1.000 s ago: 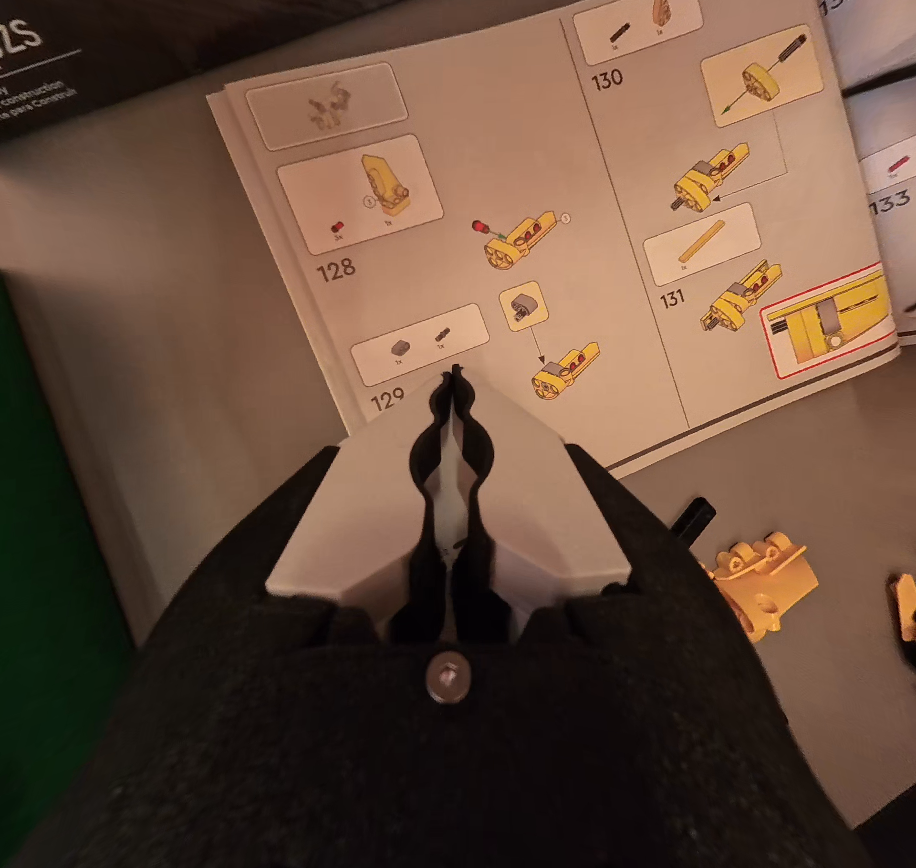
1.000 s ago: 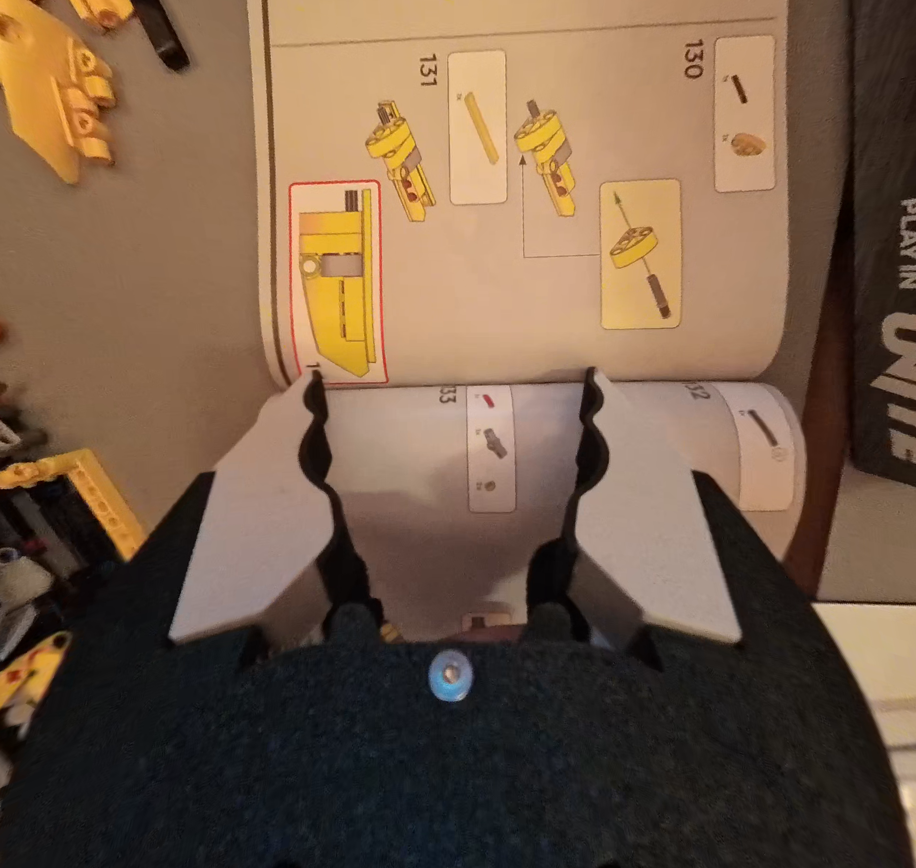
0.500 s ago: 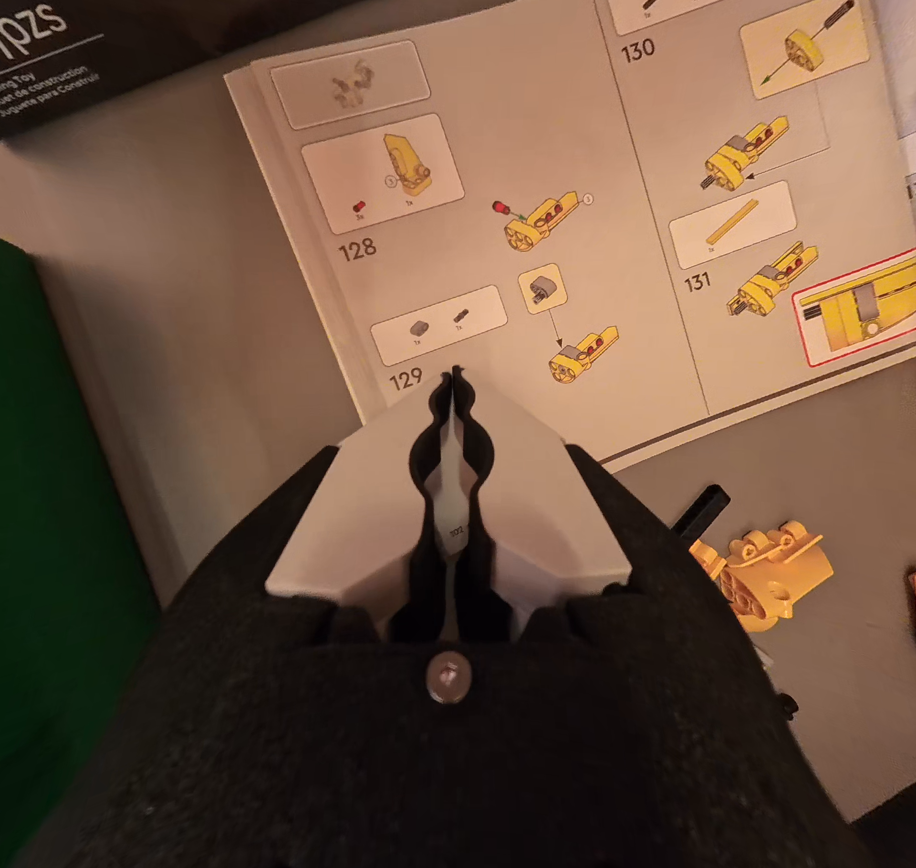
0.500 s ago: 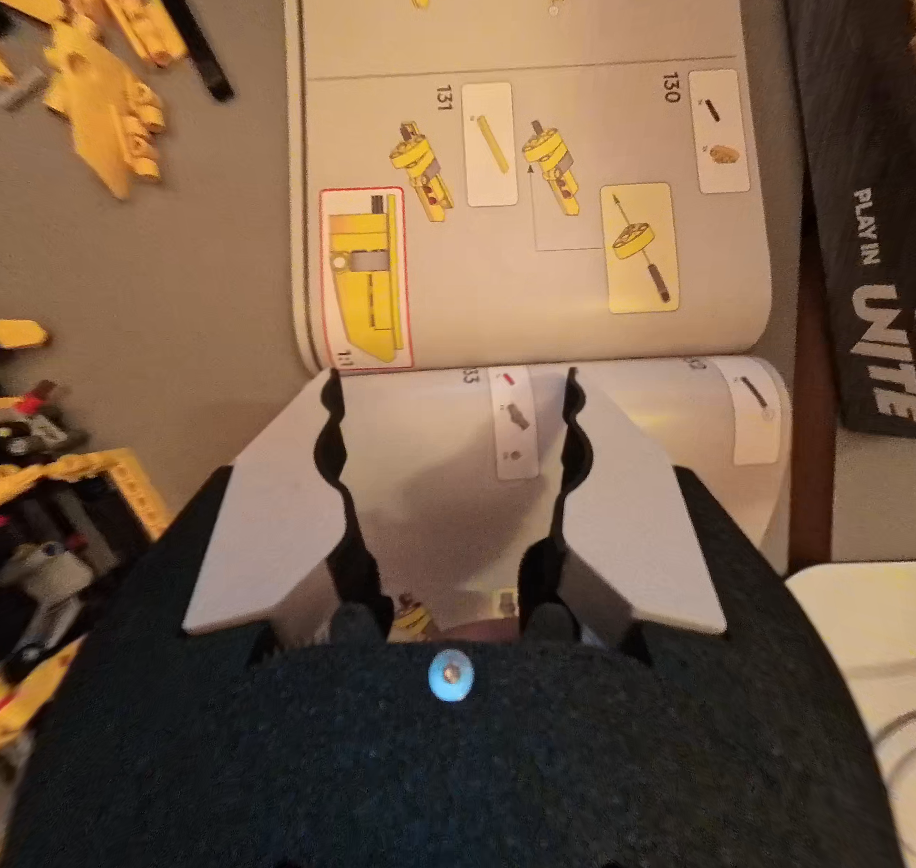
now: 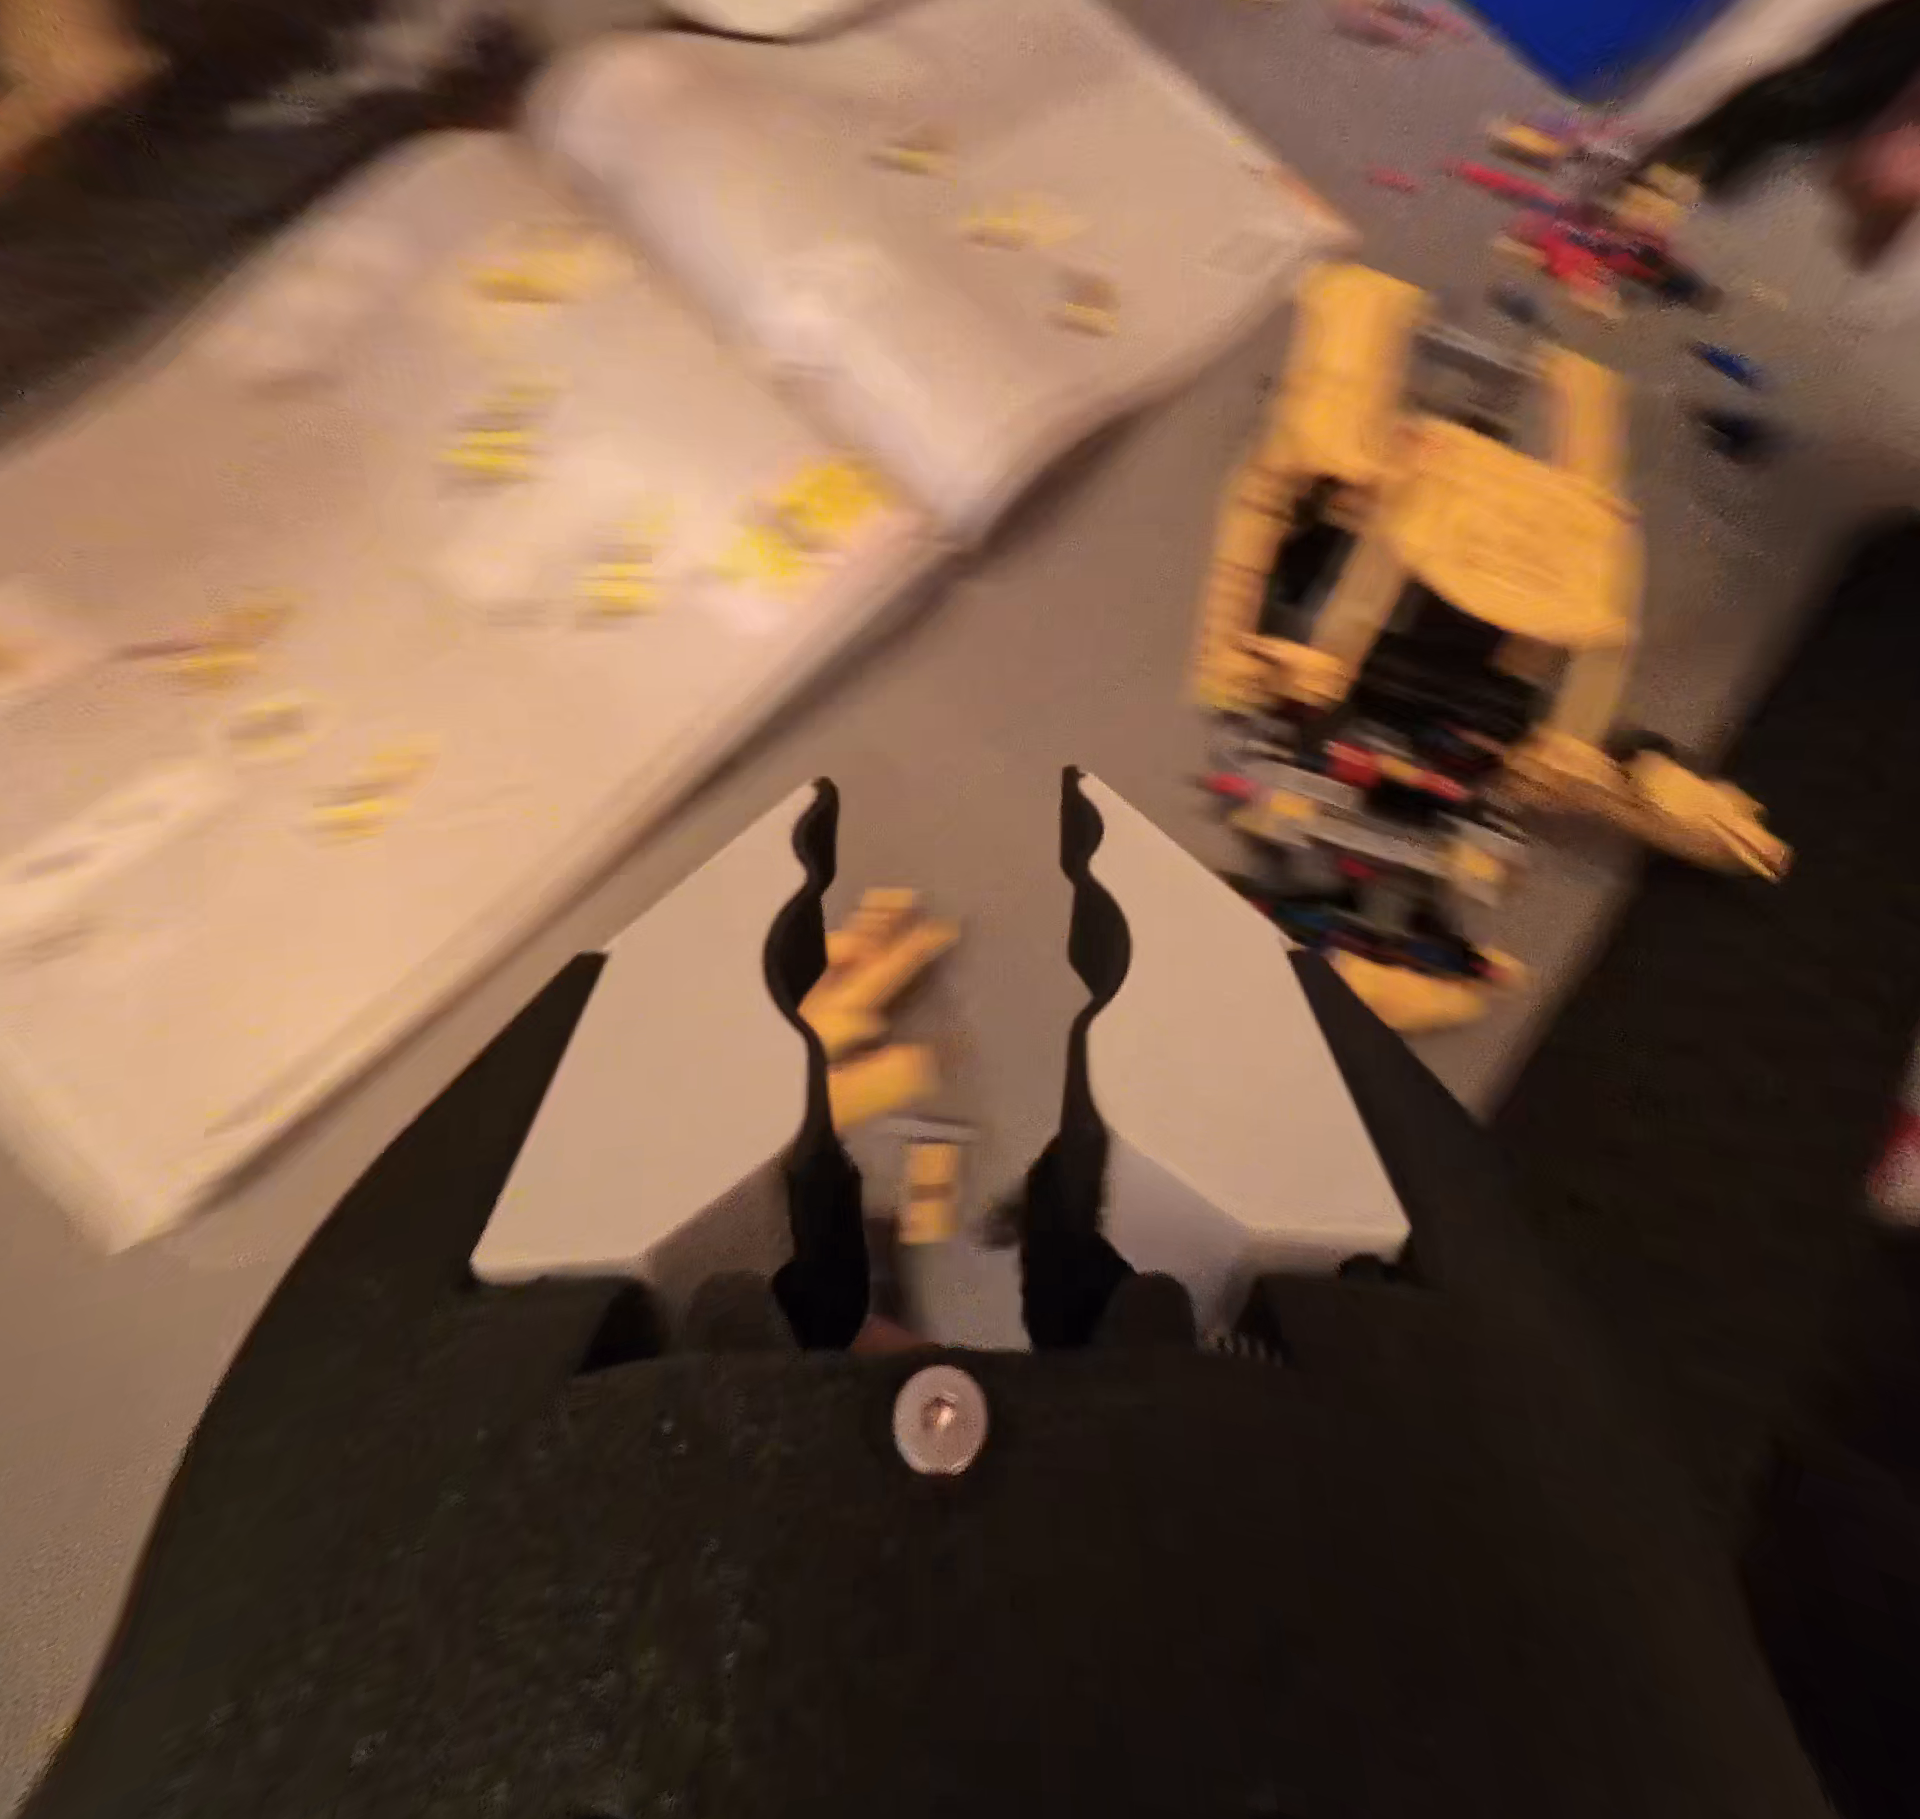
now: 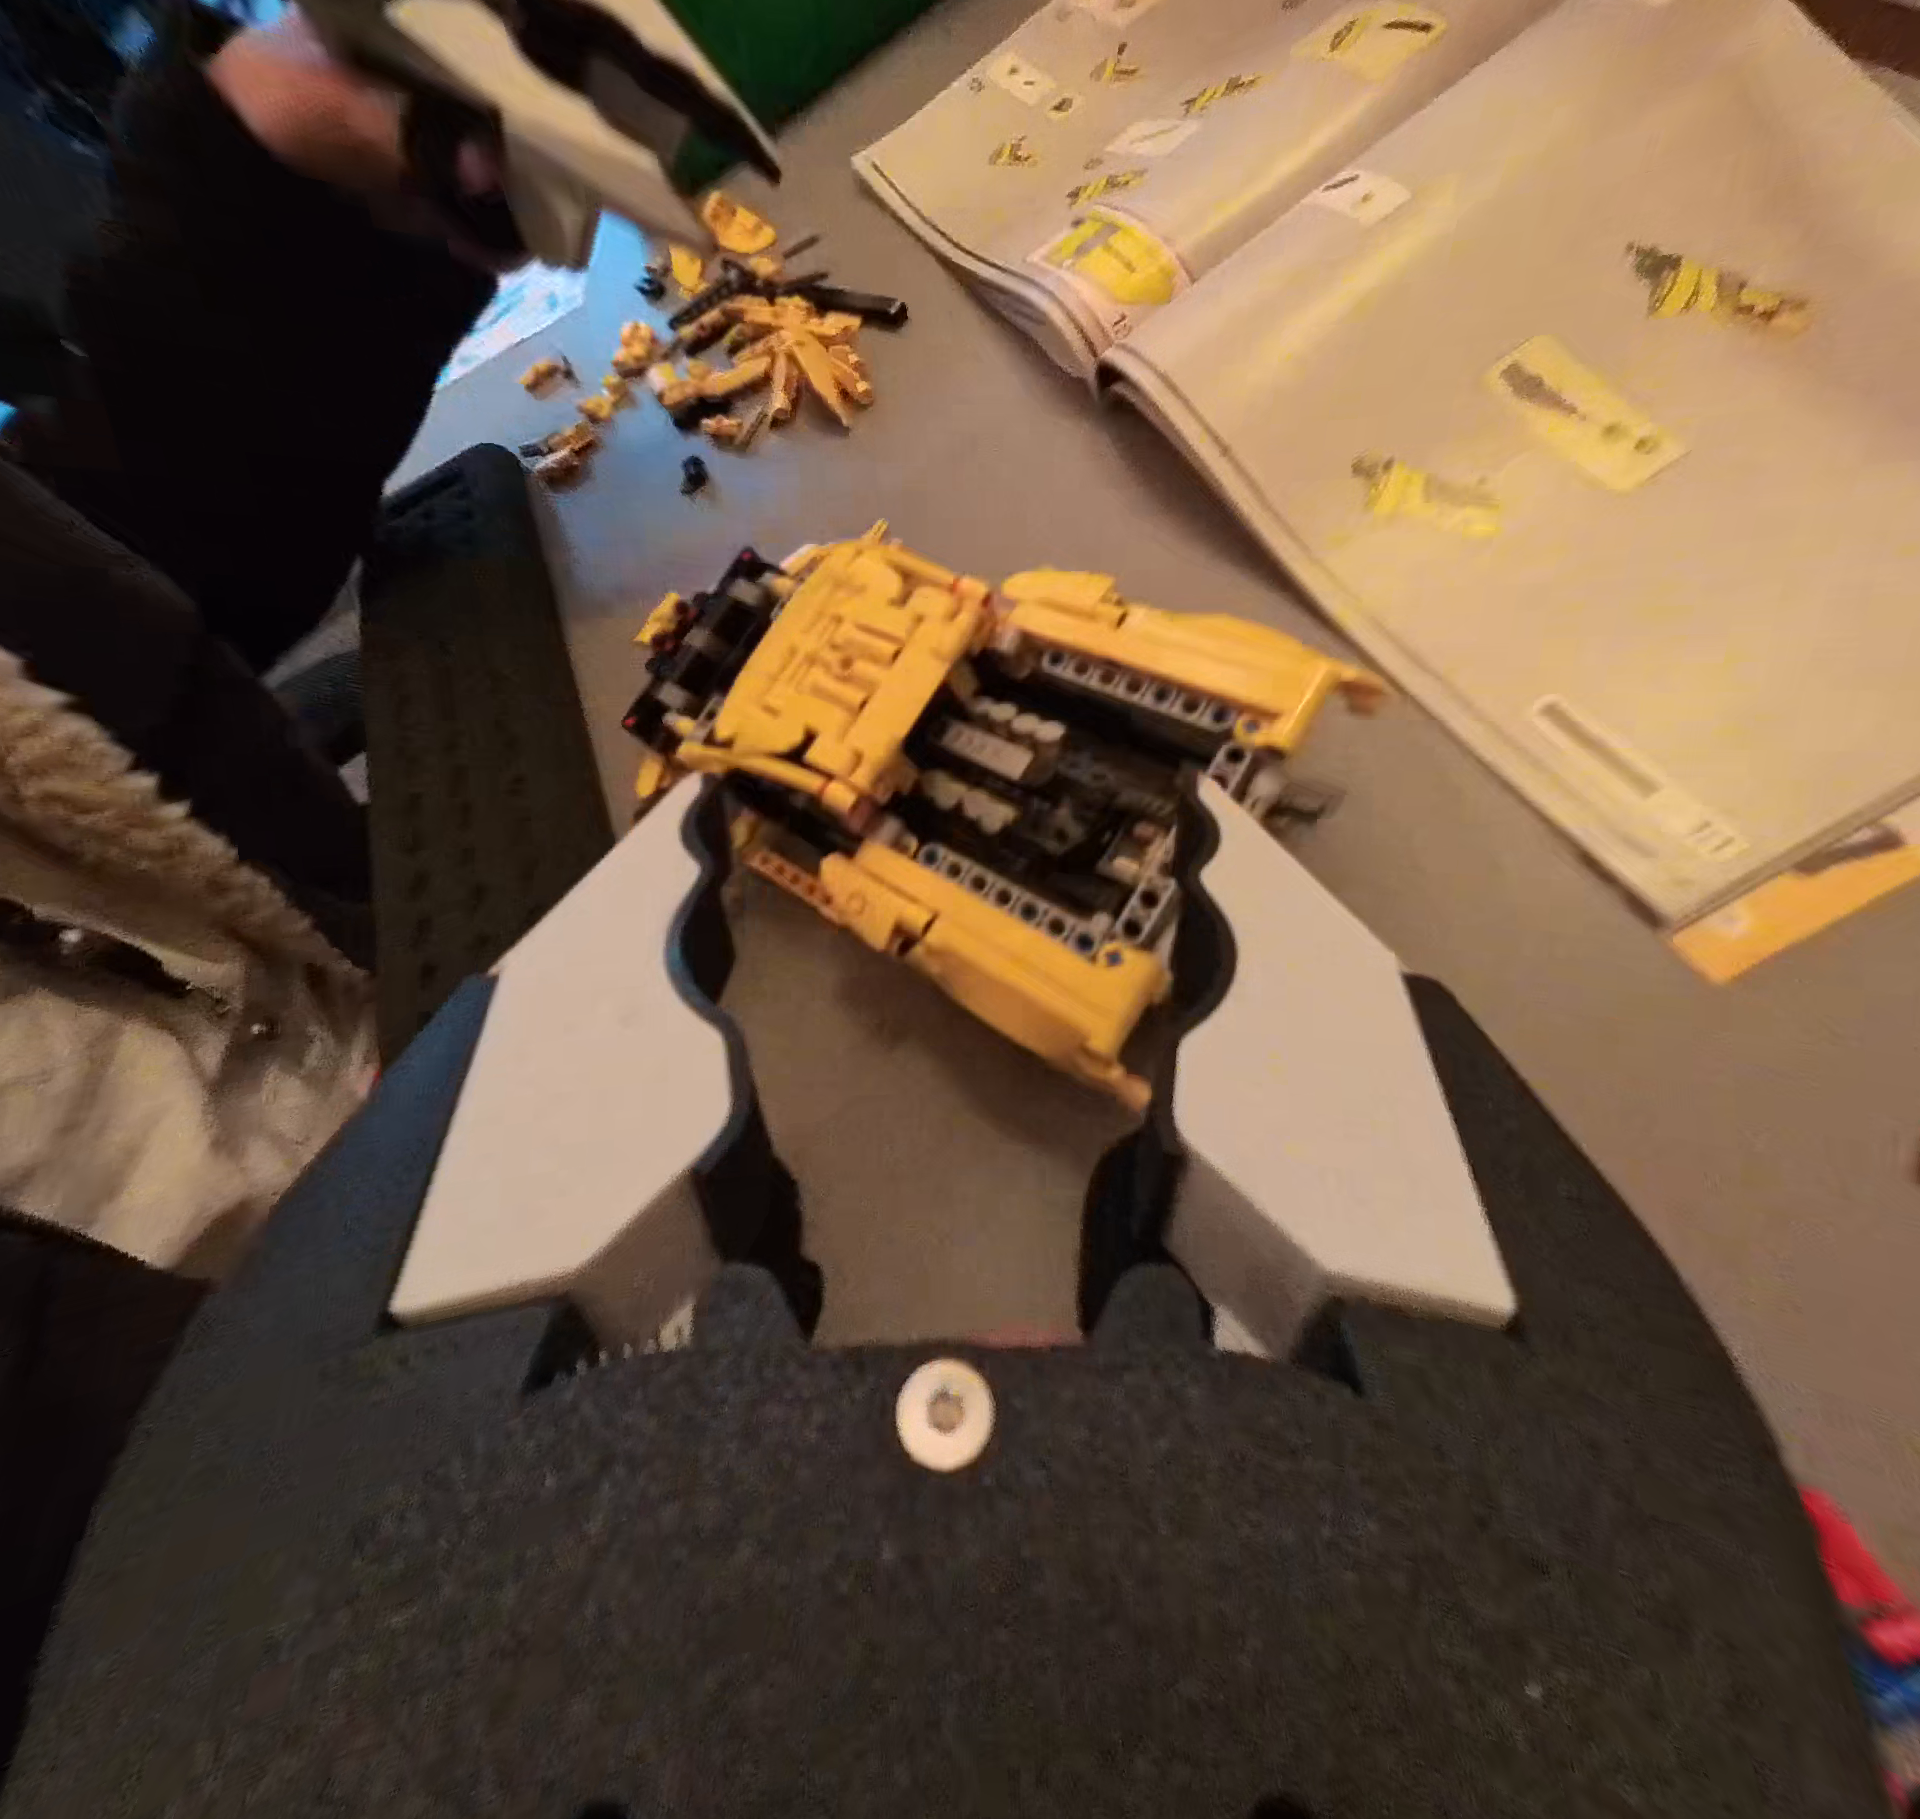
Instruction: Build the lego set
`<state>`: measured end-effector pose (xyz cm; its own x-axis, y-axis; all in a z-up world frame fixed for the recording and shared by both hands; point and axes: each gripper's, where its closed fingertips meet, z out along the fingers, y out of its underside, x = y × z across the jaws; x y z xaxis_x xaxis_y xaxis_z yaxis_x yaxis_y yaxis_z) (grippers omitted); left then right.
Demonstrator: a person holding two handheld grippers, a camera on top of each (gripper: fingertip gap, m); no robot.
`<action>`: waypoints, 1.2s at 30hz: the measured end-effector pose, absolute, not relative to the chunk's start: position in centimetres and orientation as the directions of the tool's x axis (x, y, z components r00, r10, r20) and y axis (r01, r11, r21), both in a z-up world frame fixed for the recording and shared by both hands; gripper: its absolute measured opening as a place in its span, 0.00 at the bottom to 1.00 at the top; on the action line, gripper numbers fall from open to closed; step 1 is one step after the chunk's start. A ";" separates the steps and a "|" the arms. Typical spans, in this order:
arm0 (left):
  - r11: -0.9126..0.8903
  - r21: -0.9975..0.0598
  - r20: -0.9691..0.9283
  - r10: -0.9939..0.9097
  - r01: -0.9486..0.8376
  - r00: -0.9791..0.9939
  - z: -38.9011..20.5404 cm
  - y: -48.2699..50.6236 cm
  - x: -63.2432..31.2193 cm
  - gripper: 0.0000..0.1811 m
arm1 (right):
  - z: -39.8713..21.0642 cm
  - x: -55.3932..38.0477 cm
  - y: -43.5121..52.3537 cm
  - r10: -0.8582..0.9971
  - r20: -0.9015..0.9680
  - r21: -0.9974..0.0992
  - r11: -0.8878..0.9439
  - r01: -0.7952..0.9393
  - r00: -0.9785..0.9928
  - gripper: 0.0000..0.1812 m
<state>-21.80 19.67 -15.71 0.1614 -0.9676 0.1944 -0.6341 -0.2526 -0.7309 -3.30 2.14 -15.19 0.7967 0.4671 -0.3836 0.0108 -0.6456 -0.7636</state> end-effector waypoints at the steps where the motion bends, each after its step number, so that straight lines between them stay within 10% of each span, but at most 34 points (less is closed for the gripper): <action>1: -0.196 -0.737 0.198 -0.978 -0.647 0.070 -16.4 15.4 -21.3 0.27 | -15.8 -3.5 0.9 0.470 -0.373 -0.776 -0.631 0.009 0.800 0.45; 7: -0.042 -0.722 0.069 -0.998 -0.690 -0.012 -19.6 5.1 -21.1 0.47 | -18.5 -2.5 -0.6 0.497 -0.068 -0.822 -0.519 0.233 0.865 0.45; 14: -0.041 -0.705 -0.004 -0.998 -0.708 0.062 -20.9 6.1 -21.2 0.48 | -17.6 -6.6 -0.8 0.612 -0.121 -0.747 -0.575 0.335 0.781 0.41; 20: -0.018 -0.713 -0.085 -0.990 -0.701 0.111 -22.1 5.9 -20.1 0.49 | -19.4 -13.2 -2.2 0.528 -0.105 -0.710 -0.633 0.308 0.843 0.62; 27: 0.009 -0.754 -0.082 -0.993 -0.657 0.080 -21.3 5.2 -17.1 0.49 | -19.4 -12.3 -1.3 0.245 0.069 -0.767 -0.607 0.208 0.967 0.60; 36: 0.109 -0.709 -0.155 -0.988 -0.697 0.002 -22.7 4.8 -15.8 0.50 | -22.3 -11.9 -0.4 0.442 0.140 -0.629 -0.652 0.424 0.886 0.79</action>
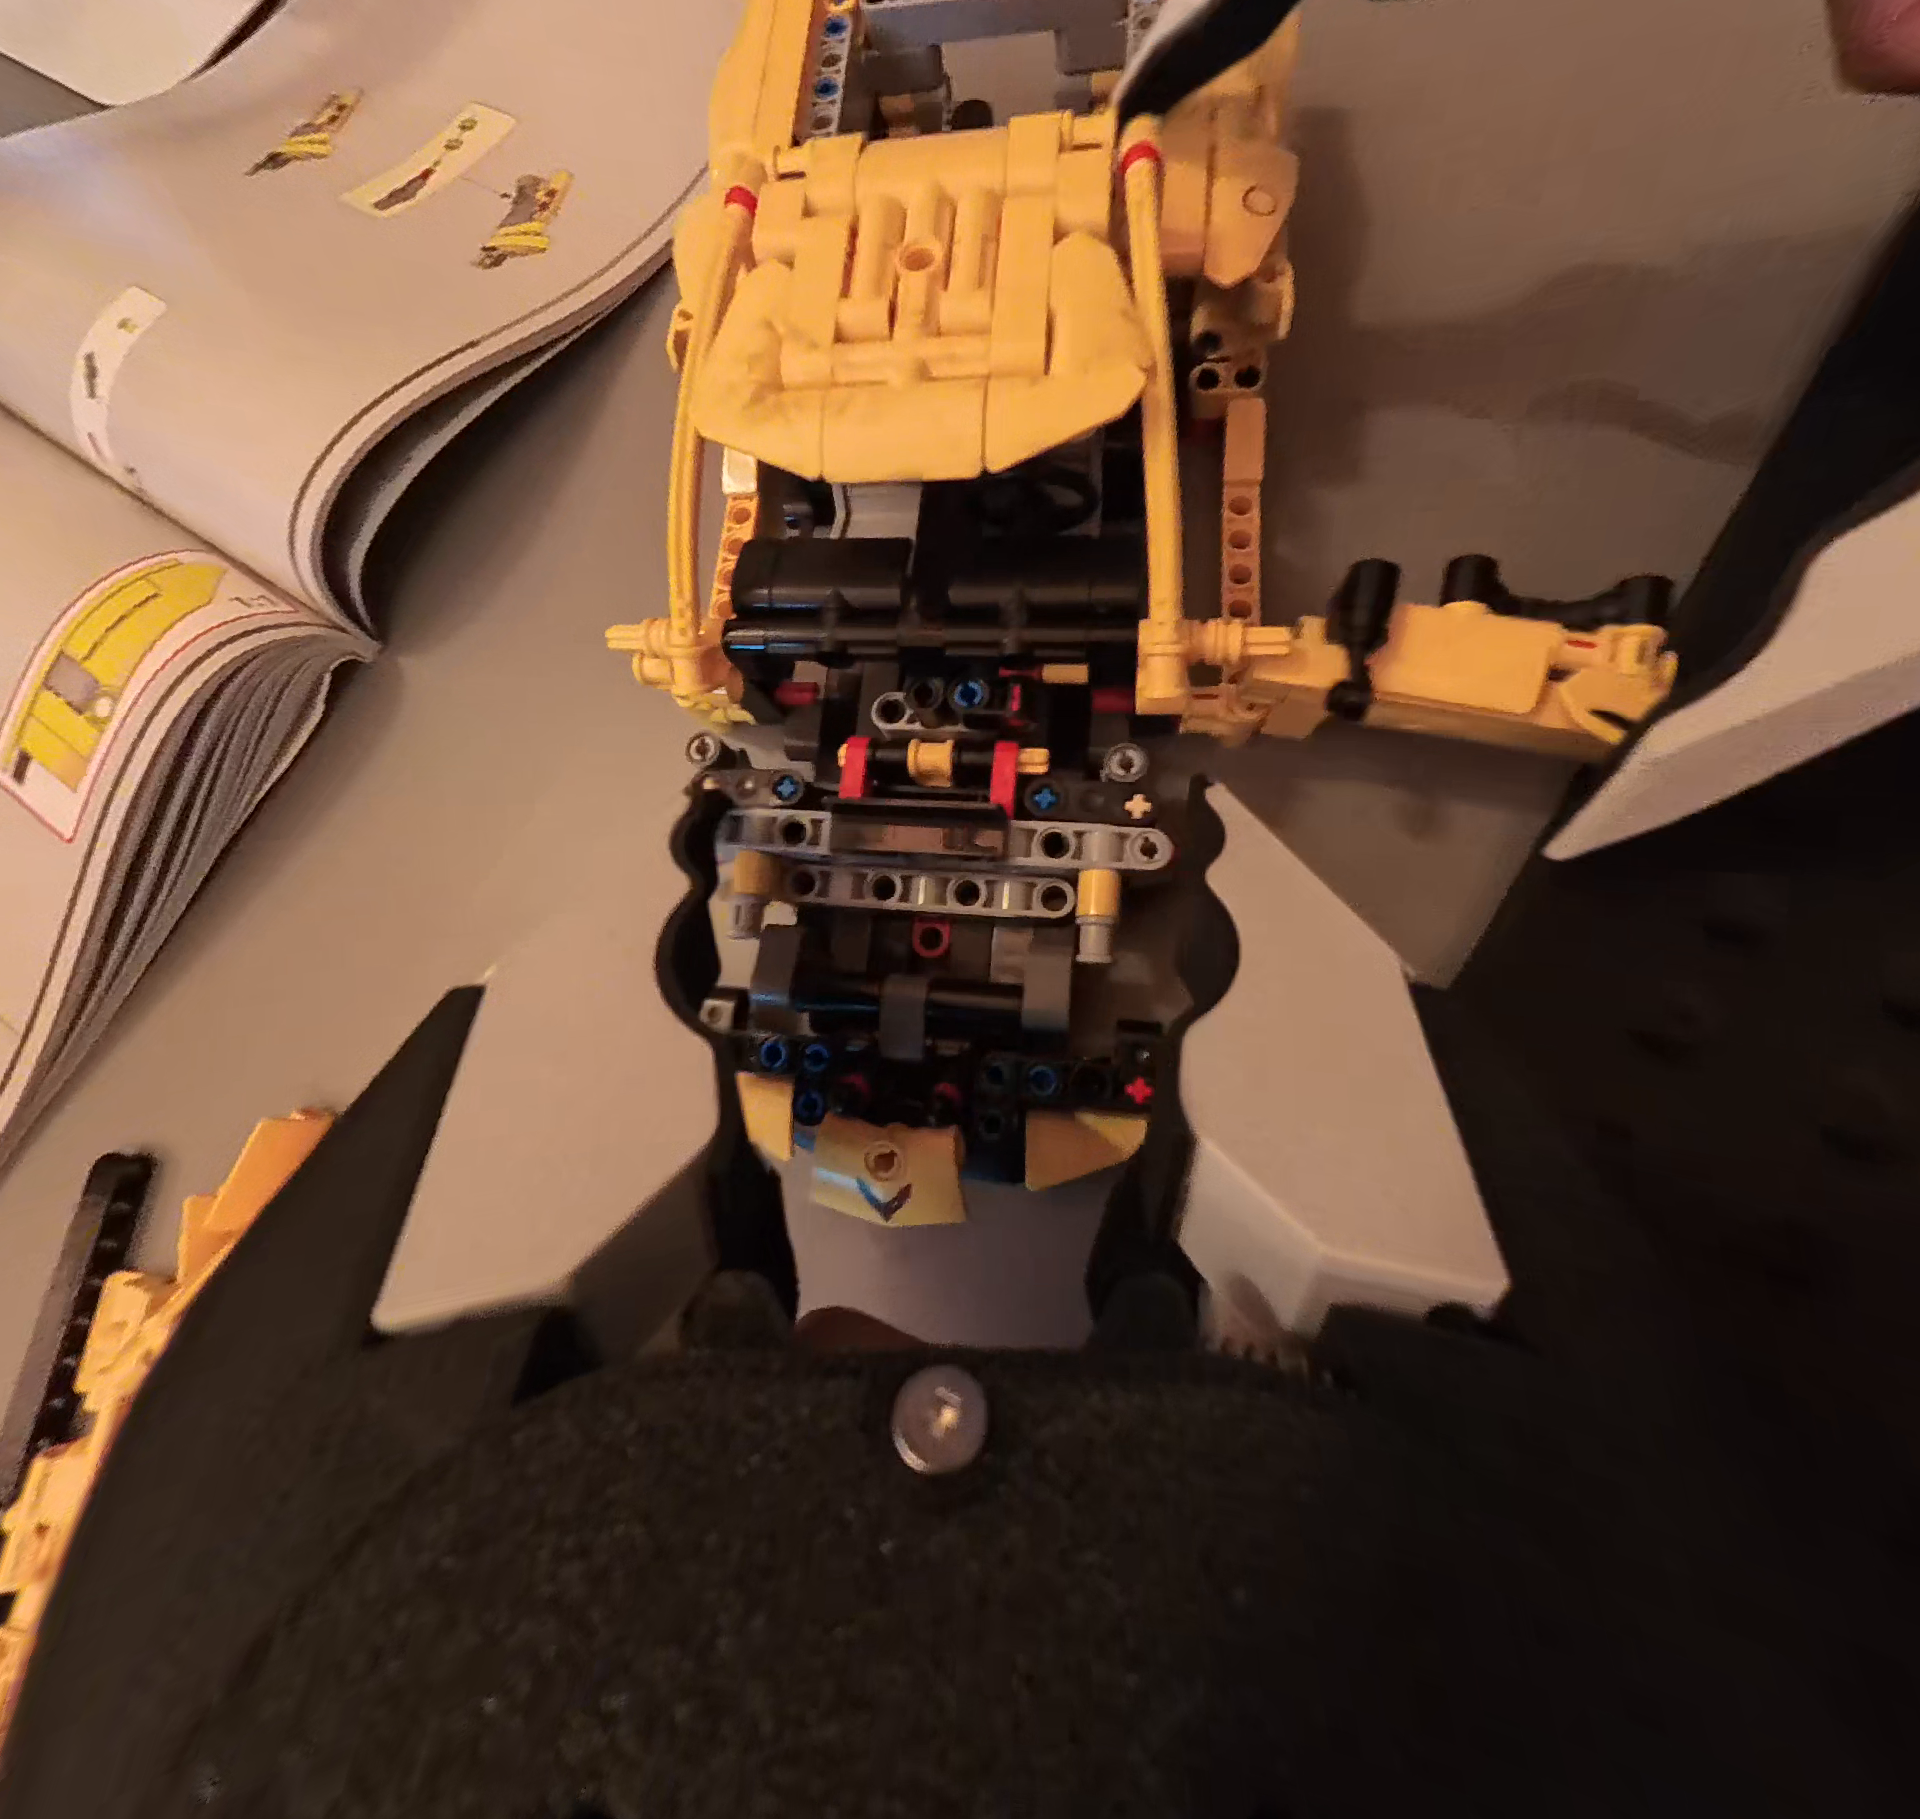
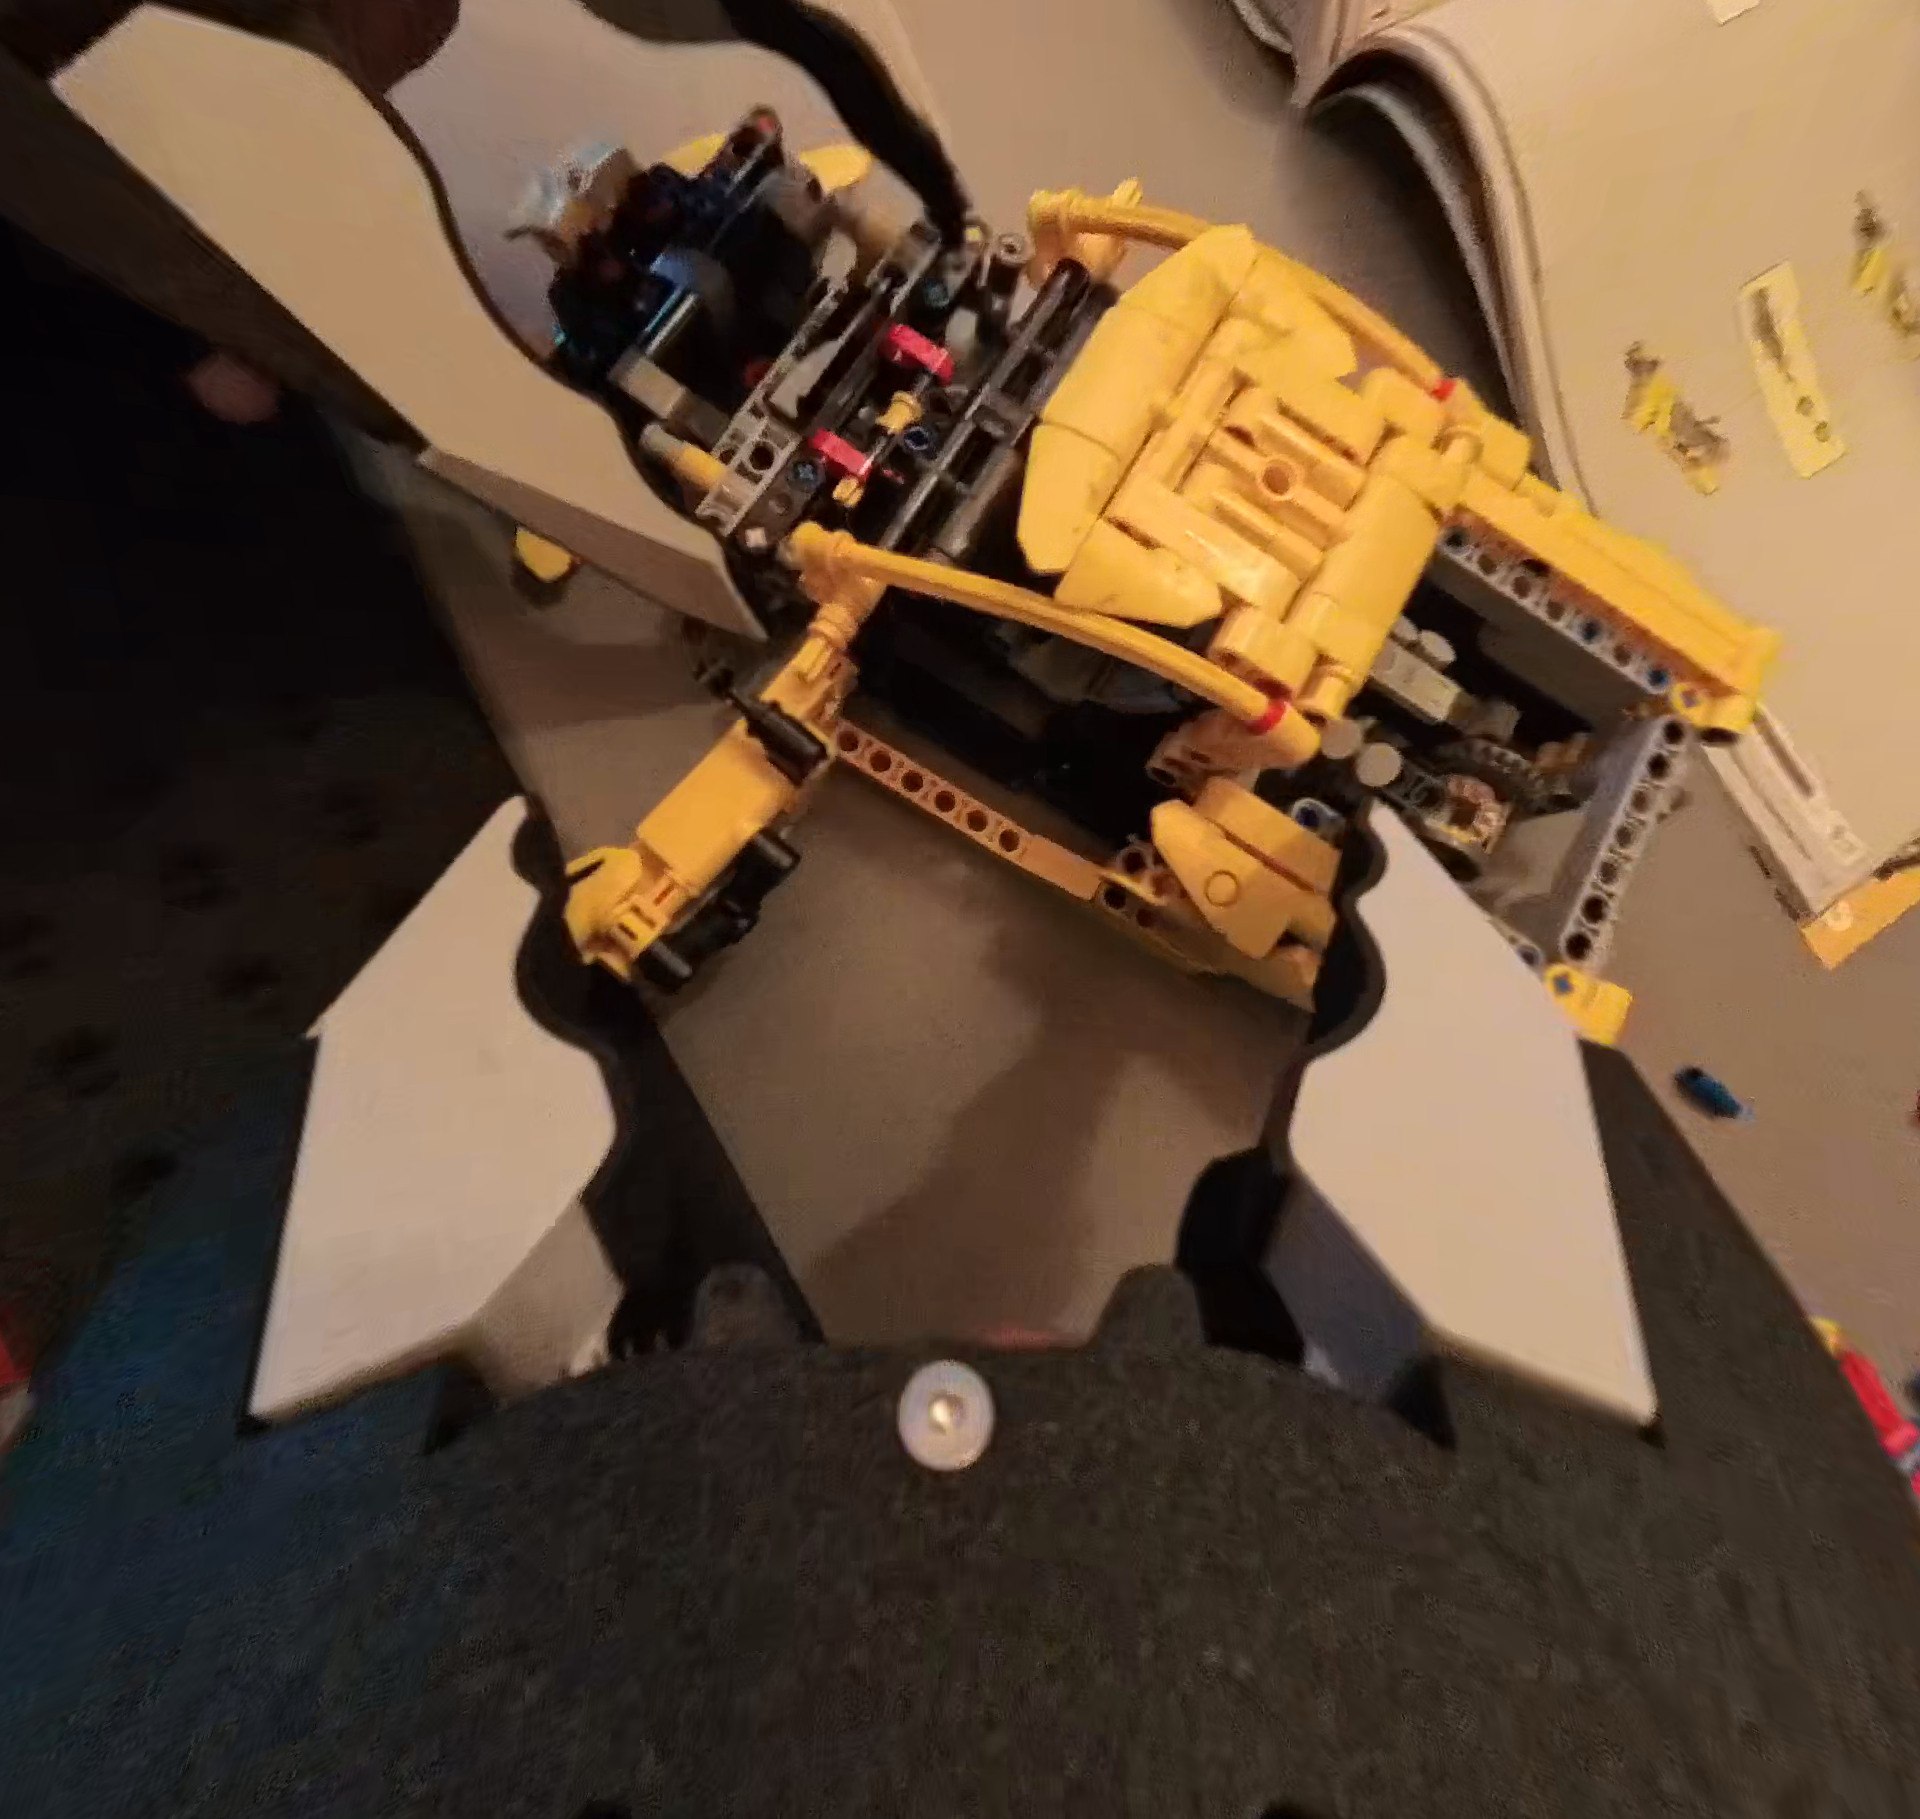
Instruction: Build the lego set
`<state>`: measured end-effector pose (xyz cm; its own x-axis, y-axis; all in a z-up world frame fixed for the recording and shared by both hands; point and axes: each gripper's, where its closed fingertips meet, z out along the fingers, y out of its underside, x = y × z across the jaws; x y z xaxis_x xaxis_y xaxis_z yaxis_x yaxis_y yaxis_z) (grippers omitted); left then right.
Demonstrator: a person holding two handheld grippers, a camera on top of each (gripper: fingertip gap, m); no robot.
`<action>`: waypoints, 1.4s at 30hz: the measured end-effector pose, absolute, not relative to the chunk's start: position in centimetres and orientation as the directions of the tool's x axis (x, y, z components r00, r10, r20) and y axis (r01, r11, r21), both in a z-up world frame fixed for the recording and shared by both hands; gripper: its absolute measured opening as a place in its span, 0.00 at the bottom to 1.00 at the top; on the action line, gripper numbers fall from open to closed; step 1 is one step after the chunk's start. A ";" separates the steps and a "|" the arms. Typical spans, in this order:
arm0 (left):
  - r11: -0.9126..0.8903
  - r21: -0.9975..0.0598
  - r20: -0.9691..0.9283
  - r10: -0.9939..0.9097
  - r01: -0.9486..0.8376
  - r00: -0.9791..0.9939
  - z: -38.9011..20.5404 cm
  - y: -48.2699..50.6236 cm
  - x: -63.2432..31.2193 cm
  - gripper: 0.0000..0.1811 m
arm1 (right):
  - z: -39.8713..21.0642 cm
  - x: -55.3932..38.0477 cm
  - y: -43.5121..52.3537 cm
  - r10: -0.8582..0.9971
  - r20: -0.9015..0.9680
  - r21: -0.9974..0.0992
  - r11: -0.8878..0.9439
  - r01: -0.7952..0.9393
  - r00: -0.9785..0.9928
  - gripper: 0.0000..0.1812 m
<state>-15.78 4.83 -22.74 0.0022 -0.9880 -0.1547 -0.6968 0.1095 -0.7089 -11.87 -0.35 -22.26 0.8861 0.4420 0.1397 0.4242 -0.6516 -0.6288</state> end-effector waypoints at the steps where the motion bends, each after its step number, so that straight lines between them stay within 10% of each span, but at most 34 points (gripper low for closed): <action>1: 0.105 -0.709 -0.157 -0.988 -0.697 0.011 -22.8 5.0 -15.8 0.50 | -22.3 -11.9 -0.3 0.456 0.131 -0.619 -0.656 0.432 0.880 0.79; 28: 0.070 -0.722 -0.121 -0.992 -0.689 0.025 -23.1 5.3 -15.8 0.52 | -21.6 -7.8 0.8 0.653 0.200 -0.468 -0.592 0.657 0.731 0.25; 34: 0.057 -0.728 -0.114 -0.993 -0.683 0.038 -22.7 5.3 -16.0 0.51 | -20.8 -7.9 0.1 0.613 0.045 -0.550 -0.644 0.531 0.789 0.57; 42: -0.025 -0.730 -0.022 -0.998 -0.683 0.060 -22.5 5.8 -20.1 0.53 | -20.6 -2.4 -0.3 0.455 -0.073 -0.699 -0.658 0.280 0.888 0.59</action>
